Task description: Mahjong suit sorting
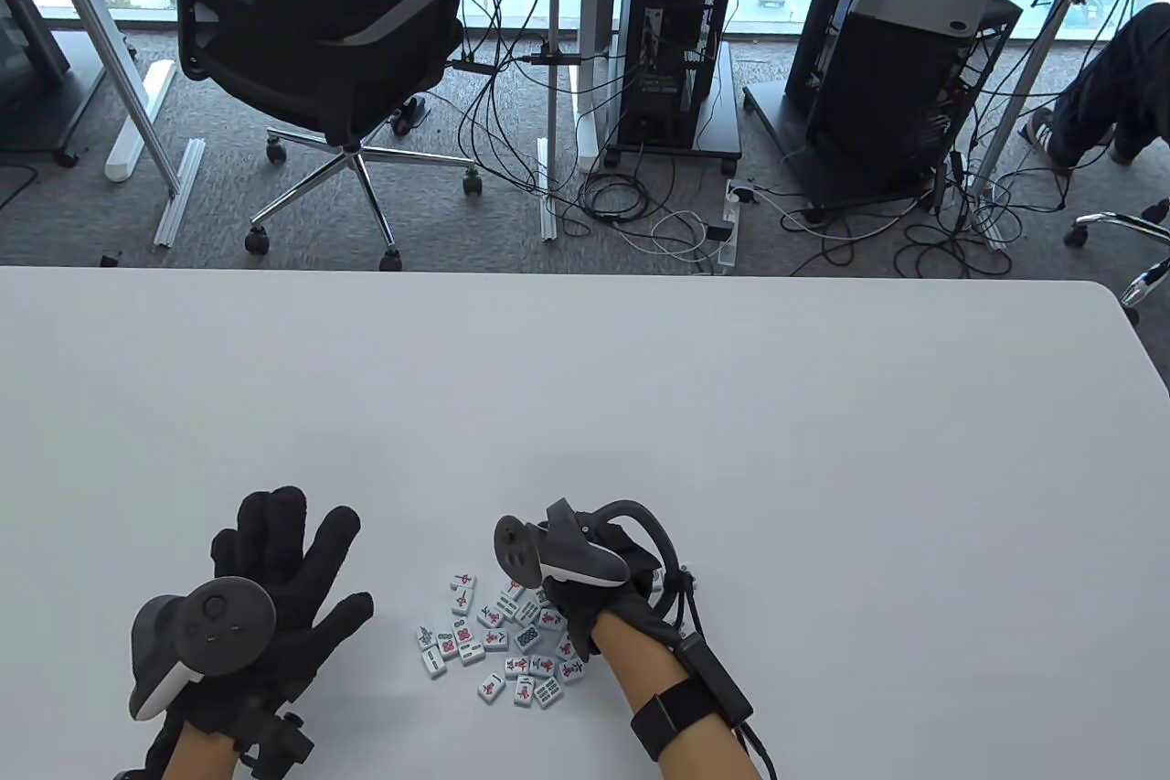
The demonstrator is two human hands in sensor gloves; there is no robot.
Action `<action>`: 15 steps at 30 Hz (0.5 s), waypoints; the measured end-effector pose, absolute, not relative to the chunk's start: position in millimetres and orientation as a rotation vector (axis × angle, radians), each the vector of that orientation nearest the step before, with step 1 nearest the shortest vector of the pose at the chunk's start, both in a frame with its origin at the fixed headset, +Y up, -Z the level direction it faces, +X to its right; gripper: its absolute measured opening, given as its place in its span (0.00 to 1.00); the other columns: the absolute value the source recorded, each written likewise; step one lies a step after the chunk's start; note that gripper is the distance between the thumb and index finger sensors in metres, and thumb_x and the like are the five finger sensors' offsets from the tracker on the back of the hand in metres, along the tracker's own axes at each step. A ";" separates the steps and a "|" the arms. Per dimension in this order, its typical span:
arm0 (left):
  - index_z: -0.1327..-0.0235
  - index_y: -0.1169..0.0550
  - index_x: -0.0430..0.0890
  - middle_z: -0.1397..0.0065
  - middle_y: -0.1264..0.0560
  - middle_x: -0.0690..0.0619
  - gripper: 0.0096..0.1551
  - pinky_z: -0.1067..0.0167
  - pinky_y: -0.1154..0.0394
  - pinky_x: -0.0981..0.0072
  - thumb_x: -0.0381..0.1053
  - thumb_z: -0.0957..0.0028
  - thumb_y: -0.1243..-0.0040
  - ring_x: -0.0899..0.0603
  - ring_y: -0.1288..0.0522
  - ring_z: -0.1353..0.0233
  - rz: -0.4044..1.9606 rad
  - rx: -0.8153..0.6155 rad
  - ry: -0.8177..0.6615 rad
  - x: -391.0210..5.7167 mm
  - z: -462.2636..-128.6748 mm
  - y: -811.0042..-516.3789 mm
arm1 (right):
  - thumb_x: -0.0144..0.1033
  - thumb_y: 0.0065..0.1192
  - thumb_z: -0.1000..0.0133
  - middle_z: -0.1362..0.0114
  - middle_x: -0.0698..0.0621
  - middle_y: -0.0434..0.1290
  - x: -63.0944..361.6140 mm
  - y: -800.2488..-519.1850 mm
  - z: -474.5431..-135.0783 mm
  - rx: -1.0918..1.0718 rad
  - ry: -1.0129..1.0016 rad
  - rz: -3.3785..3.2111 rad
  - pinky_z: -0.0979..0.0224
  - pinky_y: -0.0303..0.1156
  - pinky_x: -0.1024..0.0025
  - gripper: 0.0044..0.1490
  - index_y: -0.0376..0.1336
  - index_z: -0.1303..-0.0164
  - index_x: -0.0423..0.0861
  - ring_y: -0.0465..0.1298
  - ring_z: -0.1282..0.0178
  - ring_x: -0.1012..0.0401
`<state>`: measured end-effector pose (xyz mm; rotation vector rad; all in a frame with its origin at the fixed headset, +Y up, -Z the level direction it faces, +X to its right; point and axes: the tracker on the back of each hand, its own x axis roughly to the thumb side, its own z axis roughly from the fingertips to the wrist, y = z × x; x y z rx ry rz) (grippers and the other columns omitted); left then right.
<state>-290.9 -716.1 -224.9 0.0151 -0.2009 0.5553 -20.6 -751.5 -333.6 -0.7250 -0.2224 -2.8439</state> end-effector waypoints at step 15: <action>0.18 0.52 0.63 0.20 0.77 0.65 0.49 0.29 0.82 0.41 0.78 0.51 0.54 0.50 0.84 0.19 0.529 -0.004 -0.217 -285.6 -225.6 -718.5 | 0.40 0.72 0.50 0.59 0.50 0.81 -34.1 -747.0 -342.3 -0.804 -0.331 -2.703 0.72 0.74 0.74 0.36 0.65 0.30 0.48 0.76 0.77 0.63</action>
